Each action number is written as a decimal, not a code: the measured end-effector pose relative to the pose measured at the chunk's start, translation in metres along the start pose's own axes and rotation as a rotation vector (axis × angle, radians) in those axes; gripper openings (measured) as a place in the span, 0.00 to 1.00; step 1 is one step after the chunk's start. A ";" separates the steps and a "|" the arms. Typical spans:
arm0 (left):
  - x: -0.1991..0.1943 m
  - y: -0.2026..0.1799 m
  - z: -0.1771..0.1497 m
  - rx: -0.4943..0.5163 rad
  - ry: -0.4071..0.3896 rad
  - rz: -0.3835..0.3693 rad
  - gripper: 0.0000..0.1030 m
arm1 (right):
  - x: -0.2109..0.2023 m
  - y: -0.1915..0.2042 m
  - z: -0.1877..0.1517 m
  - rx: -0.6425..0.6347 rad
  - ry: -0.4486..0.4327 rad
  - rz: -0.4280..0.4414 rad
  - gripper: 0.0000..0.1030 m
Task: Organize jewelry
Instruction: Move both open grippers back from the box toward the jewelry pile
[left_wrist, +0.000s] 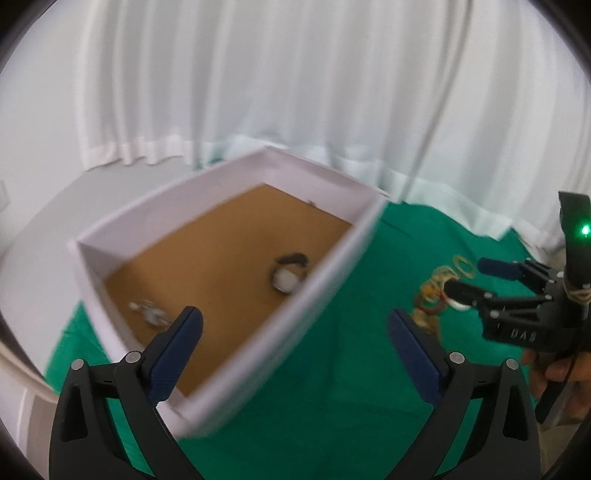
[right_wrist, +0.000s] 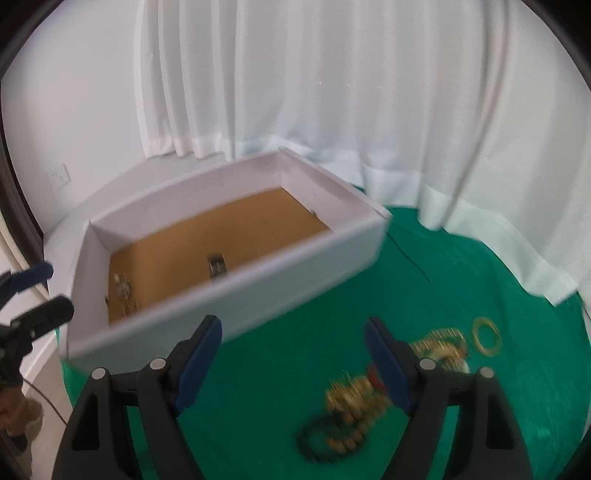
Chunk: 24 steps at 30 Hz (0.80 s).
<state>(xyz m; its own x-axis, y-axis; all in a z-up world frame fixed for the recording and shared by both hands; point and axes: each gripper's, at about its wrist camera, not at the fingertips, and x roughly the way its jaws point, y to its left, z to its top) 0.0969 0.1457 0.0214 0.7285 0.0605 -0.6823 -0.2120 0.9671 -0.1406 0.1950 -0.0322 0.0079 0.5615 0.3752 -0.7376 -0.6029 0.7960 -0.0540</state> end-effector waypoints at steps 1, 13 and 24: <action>0.001 -0.007 -0.004 0.006 0.006 -0.008 0.97 | -0.005 -0.005 -0.012 -0.001 0.012 -0.015 0.79; 0.022 -0.078 -0.063 0.044 0.128 -0.135 0.98 | -0.049 -0.066 -0.150 0.179 0.089 -0.144 0.79; 0.023 -0.104 -0.085 0.129 0.166 -0.095 0.98 | -0.056 -0.072 -0.189 0.247 0.131 -0.173 0.79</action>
<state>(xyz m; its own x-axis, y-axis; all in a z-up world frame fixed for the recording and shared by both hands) 0.0810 0.0253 -0.0406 0.6219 -0.0632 -0.7805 -0.0549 0.9908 -0.1240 0.0999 -0.2005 -0.0737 0.5564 0.1731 -0.8127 -0.3402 0.9398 -0.0327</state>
